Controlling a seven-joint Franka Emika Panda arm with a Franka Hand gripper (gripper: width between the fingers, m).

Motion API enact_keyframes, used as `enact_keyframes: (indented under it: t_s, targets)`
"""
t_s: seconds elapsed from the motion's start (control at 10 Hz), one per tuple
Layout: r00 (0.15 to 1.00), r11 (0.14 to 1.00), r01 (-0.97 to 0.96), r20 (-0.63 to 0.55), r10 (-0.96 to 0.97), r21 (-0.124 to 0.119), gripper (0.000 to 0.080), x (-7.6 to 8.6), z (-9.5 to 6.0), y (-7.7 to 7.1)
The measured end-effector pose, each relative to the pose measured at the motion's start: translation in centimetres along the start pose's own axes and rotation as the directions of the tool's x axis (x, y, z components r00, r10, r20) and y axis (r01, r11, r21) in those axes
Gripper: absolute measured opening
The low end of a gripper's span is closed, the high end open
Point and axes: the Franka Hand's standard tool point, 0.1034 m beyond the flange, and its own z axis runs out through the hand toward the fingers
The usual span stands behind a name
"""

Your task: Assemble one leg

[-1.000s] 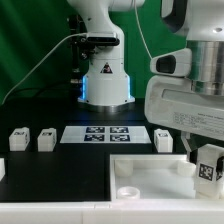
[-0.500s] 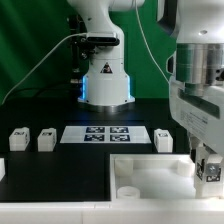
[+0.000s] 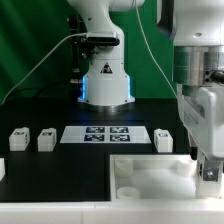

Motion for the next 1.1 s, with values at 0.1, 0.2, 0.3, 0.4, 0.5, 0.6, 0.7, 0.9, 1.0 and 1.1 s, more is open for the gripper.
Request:
enact_keyframes:
  t_s: [0.1,0.2,0.3,0.4,0.5,0.6,0.7,0.9,1.0,1.1]
  targets:
    - [0.990,0.990,0.138,-0.002,-0.138,-0.002,0.0633,-0.26,0.11,0.09]
    - [0.950,0.950,0.312,-0.005,-0.312,-0.009,0.0633,-0.90,0.05,0.14]
    - [0.897,0.897,0.441,-0.007,-0.442,-0.011,0.0647,-1.16,-0.02,0.11]
    - [0.864,0.864,0.504,-0.008,-0.504,-0.011,0.0649,-0.91,0.02,0.08]
    - [0.812,0.812,0.584,-0.009,-0.584,-0.013,0.0649,-0.83,0.02,0.06]
    - [0.742,0.742,0.670,-0.008,-0.671,-0.014,0.0649,-0.78,0.02,0.04]
    - [0.671,0.671,0.742,-0.007,-0.742,-0.015,0.0649,-0.71,0.02,0.02]
    - [0.322,0.322,0.945,-0.023,-0.947,-0.060,0.0649,-0.50,-0.25,-0.31]
    - [0.182,0.184,0.979,-0.028,-0.983,-0.084,0.0649,-0.66,-0.36,-0.48]
    - [0.207,0.209,0.975,-0.029,-0.978,-0.080,0.0649,-0.69,-0.36,-0.48]
